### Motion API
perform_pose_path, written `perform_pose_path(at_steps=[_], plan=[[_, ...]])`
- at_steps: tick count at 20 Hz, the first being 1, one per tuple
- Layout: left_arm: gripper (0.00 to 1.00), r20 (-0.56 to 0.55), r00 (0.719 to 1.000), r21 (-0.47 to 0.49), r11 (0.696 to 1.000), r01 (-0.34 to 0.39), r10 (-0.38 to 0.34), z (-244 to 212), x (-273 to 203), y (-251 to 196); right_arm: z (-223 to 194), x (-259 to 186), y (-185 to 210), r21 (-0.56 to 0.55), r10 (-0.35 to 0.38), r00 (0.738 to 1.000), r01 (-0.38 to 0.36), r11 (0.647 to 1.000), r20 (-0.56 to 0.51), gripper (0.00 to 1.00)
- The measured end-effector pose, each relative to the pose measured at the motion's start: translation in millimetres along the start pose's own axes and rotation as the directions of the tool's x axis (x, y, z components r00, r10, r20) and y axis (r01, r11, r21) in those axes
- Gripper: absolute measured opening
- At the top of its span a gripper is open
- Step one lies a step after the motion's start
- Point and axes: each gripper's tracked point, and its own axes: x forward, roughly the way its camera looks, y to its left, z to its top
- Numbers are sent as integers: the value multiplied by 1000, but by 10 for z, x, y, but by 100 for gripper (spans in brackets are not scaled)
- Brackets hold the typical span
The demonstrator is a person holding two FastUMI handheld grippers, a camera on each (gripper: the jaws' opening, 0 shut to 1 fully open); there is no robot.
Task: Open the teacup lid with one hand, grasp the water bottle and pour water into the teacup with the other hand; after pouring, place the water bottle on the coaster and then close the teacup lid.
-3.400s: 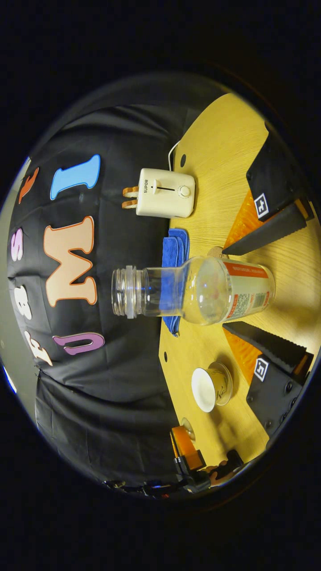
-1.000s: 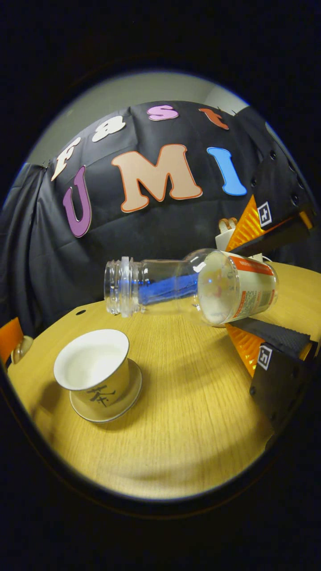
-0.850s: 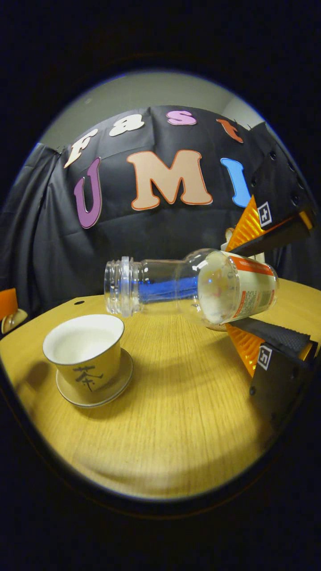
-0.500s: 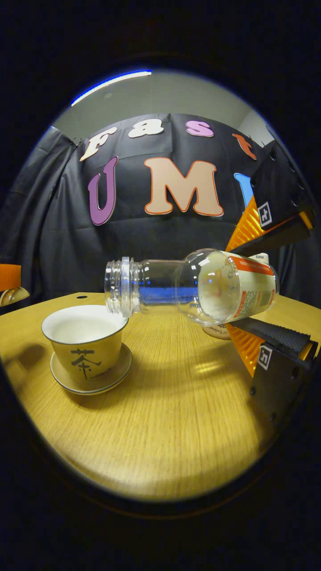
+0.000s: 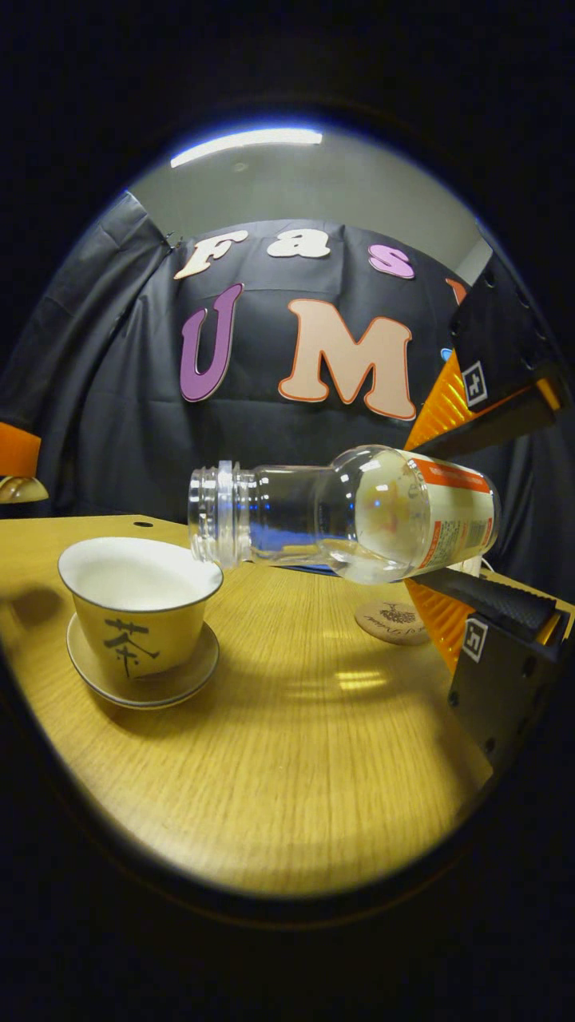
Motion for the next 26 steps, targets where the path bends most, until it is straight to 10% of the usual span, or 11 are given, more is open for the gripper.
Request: perform_pose_path(at_steps=[26], plan=[[28,3,1000,0,1000,-14,14,0,-9,25,141,-74,-211,-286,-181,975,212,934,131,79]])
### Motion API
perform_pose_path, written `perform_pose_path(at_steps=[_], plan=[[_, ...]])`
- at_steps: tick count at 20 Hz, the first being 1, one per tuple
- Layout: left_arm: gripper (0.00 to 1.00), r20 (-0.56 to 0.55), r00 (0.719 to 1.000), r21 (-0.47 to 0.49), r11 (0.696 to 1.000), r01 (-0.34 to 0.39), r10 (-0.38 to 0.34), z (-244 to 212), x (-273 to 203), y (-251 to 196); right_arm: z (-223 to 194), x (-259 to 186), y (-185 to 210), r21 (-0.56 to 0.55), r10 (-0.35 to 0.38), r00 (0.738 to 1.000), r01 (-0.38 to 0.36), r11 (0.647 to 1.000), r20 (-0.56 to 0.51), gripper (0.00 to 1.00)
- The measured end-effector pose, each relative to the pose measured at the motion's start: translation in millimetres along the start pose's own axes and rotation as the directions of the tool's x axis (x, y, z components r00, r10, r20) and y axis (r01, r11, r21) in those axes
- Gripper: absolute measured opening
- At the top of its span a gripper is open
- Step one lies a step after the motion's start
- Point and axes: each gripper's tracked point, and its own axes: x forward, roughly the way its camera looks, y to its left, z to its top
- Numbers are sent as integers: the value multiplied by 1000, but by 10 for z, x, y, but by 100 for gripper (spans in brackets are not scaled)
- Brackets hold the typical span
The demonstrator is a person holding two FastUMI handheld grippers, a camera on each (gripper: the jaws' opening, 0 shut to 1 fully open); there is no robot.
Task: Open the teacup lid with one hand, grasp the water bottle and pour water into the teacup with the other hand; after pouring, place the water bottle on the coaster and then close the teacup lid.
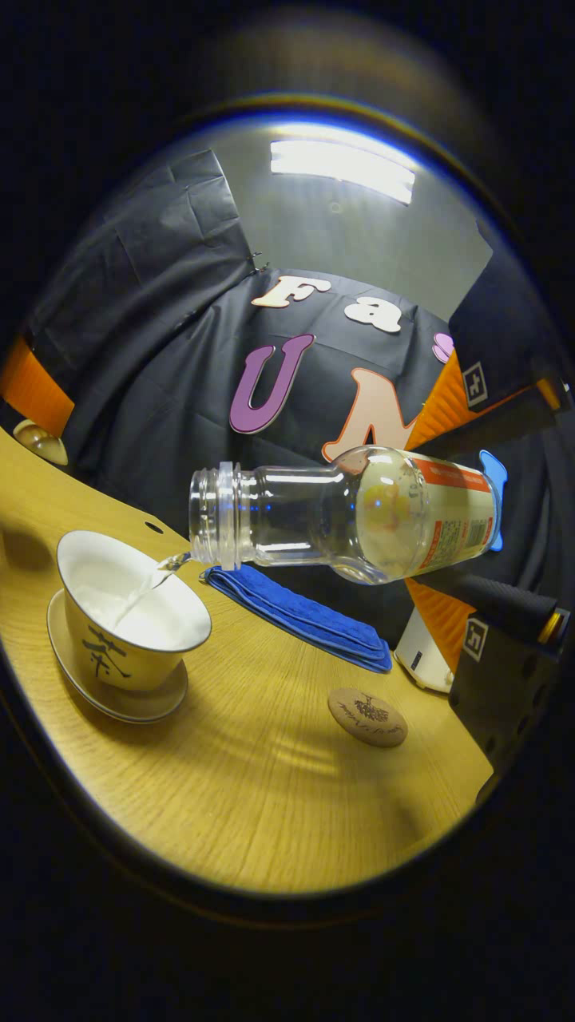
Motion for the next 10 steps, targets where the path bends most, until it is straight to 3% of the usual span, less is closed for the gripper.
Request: perform_pose_path(at_steps=[6,9,10], plan=[[28,-1,1000,-1,1000,0,0,1,-7,-2,-45,32,-33,-44,-29,999,30,999,16,79],[28,0,1000,1,1000,-1,1,-1,-5,-4,5,-15,104,89,62,998,-61,994,-5,77],[28,0,1000,1,1000,-1,1,5,-5,-2,-15,-7,167,146,92,996,-90,985,-12,81]])
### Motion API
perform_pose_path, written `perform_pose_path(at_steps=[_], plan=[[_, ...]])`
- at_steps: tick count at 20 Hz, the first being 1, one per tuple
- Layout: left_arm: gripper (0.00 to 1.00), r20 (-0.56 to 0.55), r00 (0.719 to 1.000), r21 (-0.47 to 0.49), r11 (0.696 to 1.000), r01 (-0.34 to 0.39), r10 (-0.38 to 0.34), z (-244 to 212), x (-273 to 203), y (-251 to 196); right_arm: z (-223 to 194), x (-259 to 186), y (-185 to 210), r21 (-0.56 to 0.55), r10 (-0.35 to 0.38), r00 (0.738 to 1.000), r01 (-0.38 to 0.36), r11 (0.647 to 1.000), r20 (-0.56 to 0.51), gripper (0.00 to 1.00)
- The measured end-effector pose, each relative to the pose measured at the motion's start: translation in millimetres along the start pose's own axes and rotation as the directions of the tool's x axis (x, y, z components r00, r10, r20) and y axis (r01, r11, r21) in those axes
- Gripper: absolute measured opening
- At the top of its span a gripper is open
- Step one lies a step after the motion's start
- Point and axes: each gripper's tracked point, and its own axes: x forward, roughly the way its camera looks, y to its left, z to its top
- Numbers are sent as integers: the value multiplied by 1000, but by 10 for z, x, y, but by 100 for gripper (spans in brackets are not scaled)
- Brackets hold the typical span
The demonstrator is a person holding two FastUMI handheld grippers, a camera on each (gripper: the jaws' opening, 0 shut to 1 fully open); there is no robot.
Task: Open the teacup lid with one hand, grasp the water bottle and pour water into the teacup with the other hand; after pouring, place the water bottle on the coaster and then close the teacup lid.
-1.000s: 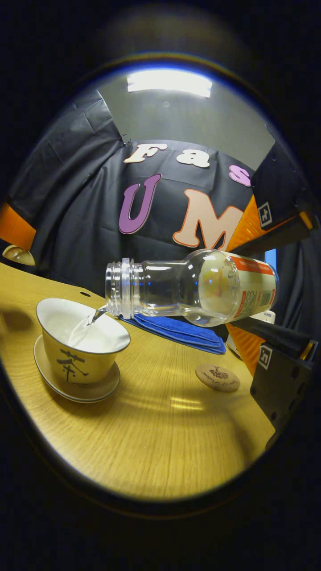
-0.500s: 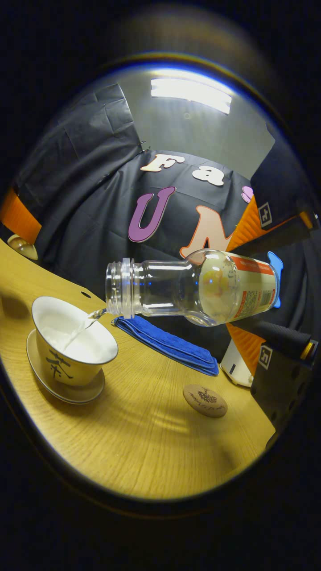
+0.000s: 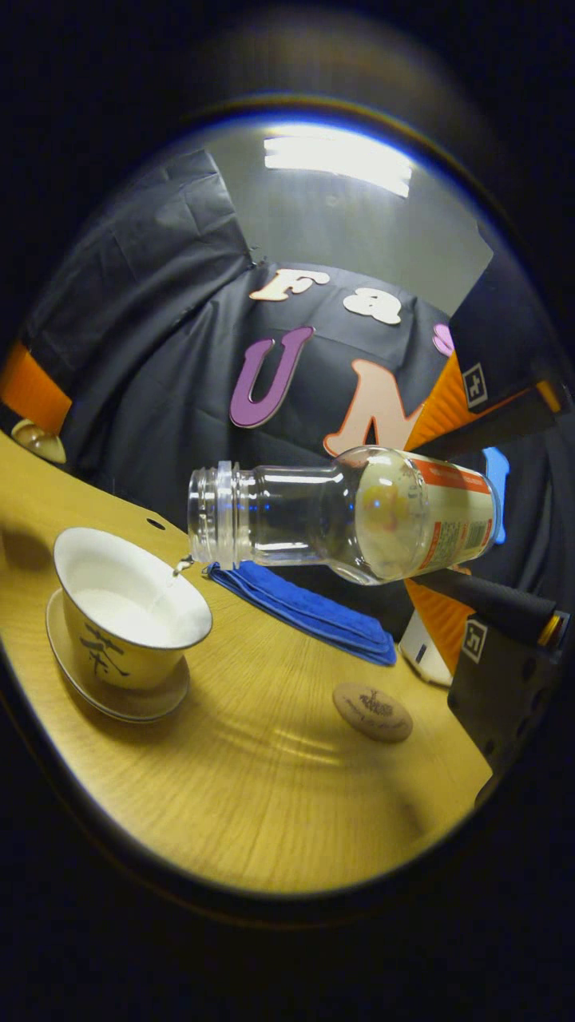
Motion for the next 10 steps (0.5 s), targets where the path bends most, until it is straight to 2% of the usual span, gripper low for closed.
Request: perform_pose_path(at_steps=[3,5,6,7,8,10], plan=[[28,0,1000,0,1000,0,0,-7,3,2,-56,-10,296,159,99,995,-97,983,-8,80],[28,0,1000,0,1000,0,0,-6,0,1,-21,-66,429,270,158,987,-153,951,2,80],[28,1,1000,0,1000,0,0,0,0,0,-12,-107,510,345,196,981,-188,920,12,80],[28,0,1000,0,1000,0,0,-8,6,-2,24,-139,615,435,246,969,-233,870,27,80],[28,0,1000,0,1000,0,0,-5,6,-2,52,-175,716,530,300,953,-276,802,43,79],[28,0,1000,0,1000,-2,2,-6,1,2,139,-226,772,693,363,928,-315,649,81,78]])
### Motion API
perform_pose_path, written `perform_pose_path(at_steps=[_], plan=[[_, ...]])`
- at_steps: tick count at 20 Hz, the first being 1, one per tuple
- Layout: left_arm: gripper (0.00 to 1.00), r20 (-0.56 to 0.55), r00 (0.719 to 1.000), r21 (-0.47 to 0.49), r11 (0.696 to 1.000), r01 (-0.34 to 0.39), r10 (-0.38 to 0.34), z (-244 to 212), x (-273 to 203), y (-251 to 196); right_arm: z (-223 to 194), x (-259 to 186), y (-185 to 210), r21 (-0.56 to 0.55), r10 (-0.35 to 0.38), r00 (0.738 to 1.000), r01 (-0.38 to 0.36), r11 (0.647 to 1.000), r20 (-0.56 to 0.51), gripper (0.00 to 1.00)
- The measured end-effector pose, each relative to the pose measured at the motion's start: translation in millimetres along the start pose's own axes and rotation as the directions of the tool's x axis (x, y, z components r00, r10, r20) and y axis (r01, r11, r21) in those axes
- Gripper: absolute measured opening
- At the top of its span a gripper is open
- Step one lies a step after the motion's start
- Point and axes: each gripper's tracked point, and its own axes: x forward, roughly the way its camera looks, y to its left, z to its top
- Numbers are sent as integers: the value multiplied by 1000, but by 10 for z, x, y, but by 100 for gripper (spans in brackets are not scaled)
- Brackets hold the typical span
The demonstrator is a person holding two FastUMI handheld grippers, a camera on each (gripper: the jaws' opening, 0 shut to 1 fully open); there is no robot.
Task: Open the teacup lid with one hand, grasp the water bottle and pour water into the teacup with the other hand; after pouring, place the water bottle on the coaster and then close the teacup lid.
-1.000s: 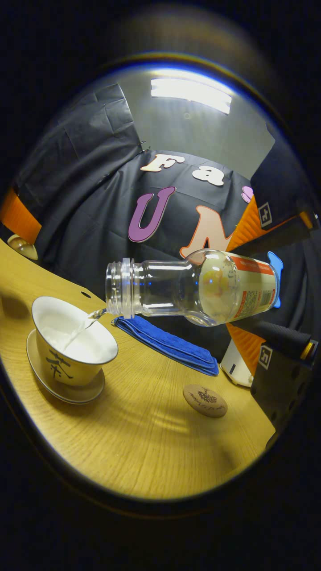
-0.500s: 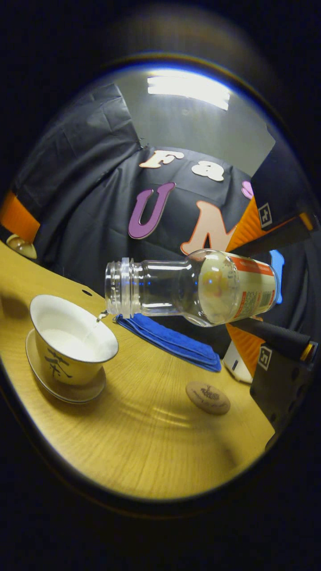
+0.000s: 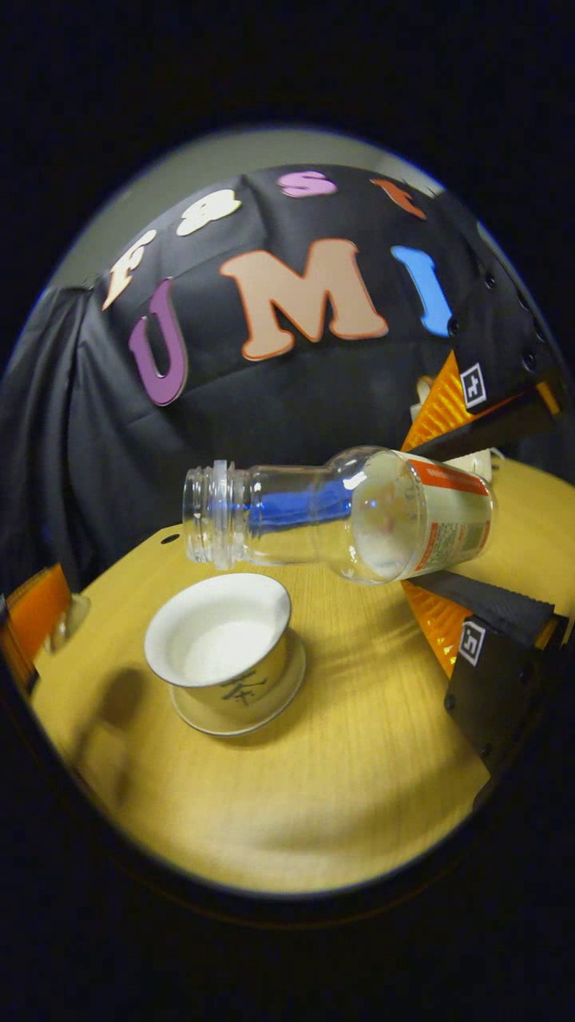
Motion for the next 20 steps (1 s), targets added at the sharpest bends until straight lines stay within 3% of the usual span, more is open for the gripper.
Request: perform_pose_path(at_steps=[3,5,6,10,15,20], plan=[[28,-1,1000,0,1000,0,0,1,1,3,110,-65,-56,224,26,999,-33,974,35,78],[27,-1,1000,0,1000,0,0,1,-5,2,181,-65,-235,355,8,998,-30,934,62,78],[28,0,1000,0,1000,-1,1,5,-6,6,206,-64,-327,420,-9,997,-24,907,76,82],[28,-1,1000,0,1000,-1,1,1,0,-4,149,-30,-659,633,-74,992,-5,774,98,81],[28,0,1000,0,1000,-2,2,-6,-5,2,-75,201,-759,799,-82,993,-21,601,88,78],[28,0,1000,-1,1000,-2,2,1,-2,2,-376,489,-765,860,-99,994,17,510,39,82]])
